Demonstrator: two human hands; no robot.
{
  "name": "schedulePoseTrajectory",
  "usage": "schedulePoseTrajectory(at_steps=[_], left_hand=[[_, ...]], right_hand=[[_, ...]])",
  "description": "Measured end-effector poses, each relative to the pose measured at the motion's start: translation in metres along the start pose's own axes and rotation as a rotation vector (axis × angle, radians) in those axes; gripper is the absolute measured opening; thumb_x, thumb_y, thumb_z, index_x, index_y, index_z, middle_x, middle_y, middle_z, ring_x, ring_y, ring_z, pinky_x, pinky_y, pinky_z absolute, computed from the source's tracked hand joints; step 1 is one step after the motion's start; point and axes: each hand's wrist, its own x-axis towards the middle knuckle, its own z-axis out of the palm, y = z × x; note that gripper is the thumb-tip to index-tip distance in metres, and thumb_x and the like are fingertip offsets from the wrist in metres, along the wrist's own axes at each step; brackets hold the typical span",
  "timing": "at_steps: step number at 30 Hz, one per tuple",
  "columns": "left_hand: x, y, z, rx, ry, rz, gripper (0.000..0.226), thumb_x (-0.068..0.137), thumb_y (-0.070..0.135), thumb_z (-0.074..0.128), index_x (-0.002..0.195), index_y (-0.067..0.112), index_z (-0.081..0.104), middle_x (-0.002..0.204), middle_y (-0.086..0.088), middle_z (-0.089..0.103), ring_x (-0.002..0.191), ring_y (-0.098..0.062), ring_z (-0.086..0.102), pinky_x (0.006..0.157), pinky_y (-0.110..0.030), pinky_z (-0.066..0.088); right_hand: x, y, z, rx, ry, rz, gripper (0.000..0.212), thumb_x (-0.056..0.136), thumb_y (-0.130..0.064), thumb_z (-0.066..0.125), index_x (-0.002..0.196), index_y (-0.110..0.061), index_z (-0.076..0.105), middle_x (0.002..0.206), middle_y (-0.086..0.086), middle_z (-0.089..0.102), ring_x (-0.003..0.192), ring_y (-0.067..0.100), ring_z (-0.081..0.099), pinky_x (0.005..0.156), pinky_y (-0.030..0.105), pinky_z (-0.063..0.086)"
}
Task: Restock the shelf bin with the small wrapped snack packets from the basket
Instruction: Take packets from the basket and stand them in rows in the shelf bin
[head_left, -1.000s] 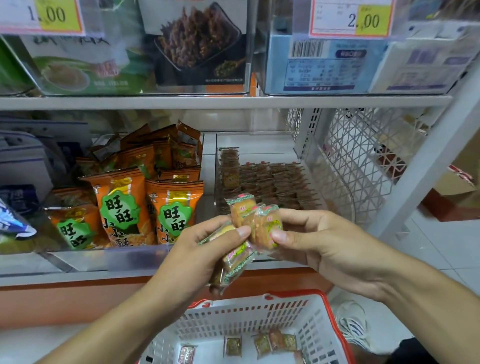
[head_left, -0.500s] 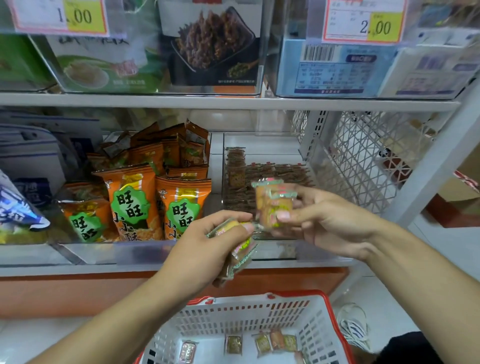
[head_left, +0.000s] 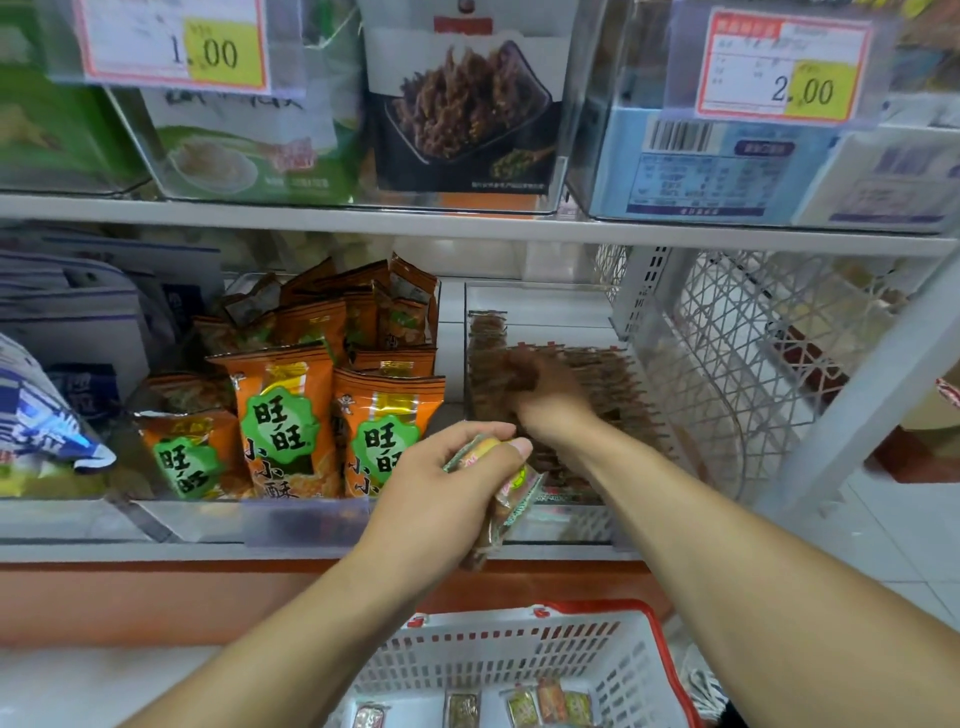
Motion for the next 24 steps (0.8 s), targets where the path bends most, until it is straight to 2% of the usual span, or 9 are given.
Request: schedulePoseTrajectory(at_steps=[3,9,11,14,16,18,21,23,24], left_hand=[[0.001,0.0,0.001,0.011,-0.003,-0.004,0.015,0.088,0.044,0.074,0.101,0.038,0.077,0.091,-0.005,0.075,0.053,-0.022,0.062,0.046,-0.027,0.046],[0.0,-0.003,0.0,-0.026,-0.013,-0.021,0.015,0.087,0.043,0.075,0.101,0.037,0.077,0.08,-0.004,0.072,0.046,-0.015,0.056,0.043,-0.025,0.042],[-0.001,-0.003,-0.001,-0.045,-0.019,-0.026,0.015,0.087,0.042,0.075,0.101,0.036,0.077,0.076,-0.004,0.07,0.044,-0.017,0.054,0.042,-0.025,0.041],[-0.002,0.0,-0.001,-0.069,-0.02,-0.031,0.015,0.088,0.04,0.074,0.101,0.034,0.077,0.075,-0.009,0.07,0.043,-0.018,0.053,0.041,-0.024,0.041],[-0.003,0.002,-0.001,-0.063,-0.017,-0.032,0.016,0.088,0.04,0.073,0.103,0.034,0.076,0.083,-0.014,0.072,0.044,-0.019,0.053,0.041,-0.024,0.042],[-0.005,0.004,-0.001,-0.051,-0.008,-0.027,0.018,0.088,0.04,0.073,0.105,0.034,0.076,0.089,-0.014,0.074,0.045,-0.018,0.055,0.043,-0.024,0.043],[-0.008,0.006,0.0,-0.016,0.011,0.006,0.02,0.088,0.045,0.072,0.106,0.037,0.075,0.095,-0.005,0.077,0.051,-0.009,0.058,0.05,-0.025,0.044],[-0.009,0.007,-0.001,-0.003,0.018,0.048,0.024,0.086,0.05,0.072,0.107,0.038,0.075,0.097,0.0,0.077,0.058,-0.008,0.061,0.054,-0.026,0.045],[-0.009,0.007,0.0,0.003,0.027,0.075,0.027,0.085,0.053,0.072,0.107,0.039,0.074,0.094,0.001,0.077,0.06,-0.01,0.062,0.055,-0.028,0.046]], right_hand=[[0.001,0.002,0.0,-0.164,0.022,-0.009,0.037,0.092,-0.009,0.056,0.127,-0.016,0.065,0.127,0.007,0.068,0.115,0.028,0.063,0.096,0.035,0.051],[-0.003,0.0,-0.005,-0.385,-0.151,-0.019,0.064,0.096,-0.024,0.06,0.153,-0.022,0.031,0.145,0.01,0.054,0.126,0.034,0.056,0.098,0.036,0.047],[-0.003,-0.004,-0.004,-0.43,-0.187,0.018,0.075,0.096,-0.019,0.056,0.159,-0.022,0.014,0.141,0.014,0.056,0.117,0.034,0.06,0.093,0.037,0.05],[-0.003,-0.012,0.0,-0.497,-0.213,0.07,0.092,0.096,-0.009,0.05,0.158,-0.022,-0.017,0.109,0.018,0.064,0.077,0.027,0.06,0.064,0.033,0.048],[-0.005,-0.011,0.004,-0.538,-0.232,0.036,0.094,0.097,-0.013,0.051,0.156,-0.02,-0.021,0.102,0.016,0.062,0.075,0.026,0.06,0.061,0.034,0.048],[-0.01,-0.006,0.006,-0.561,-0.233,-0.005,0.094,0.097,-0.02,0.053,0.157,-0.02,-0.019,0.115,0.018,0.063,0.093,0.033,0.064,0.079,0.041,0.055],[-0.013,-0.005,-0.007,-0.489,-0.141,0.018,0.09,0.095,-0.022,0.059,0.16,-0.023,-0.004,0.141,0.016,0.055,0.118,0.034,0.059,0.097,0.043,0.052],[-0.015,-0.007,-0.019,-0.316,0.005,-0.038,0.072,0.094,-0.026,0.063,0.156,-0.023,0.027,0.147,0.007,0.052,0.13,0.026,0.054,0.104,0.038,0.047],[-0.02,-0.011,-0.026,-0.198,0.08,-0.079,0.053,0.095,-0.033,0.063,0.144,-0.024,0.047,0.138,0.002,0.06,0.124,0.021,0.058,0.103,0.037,0.047]])
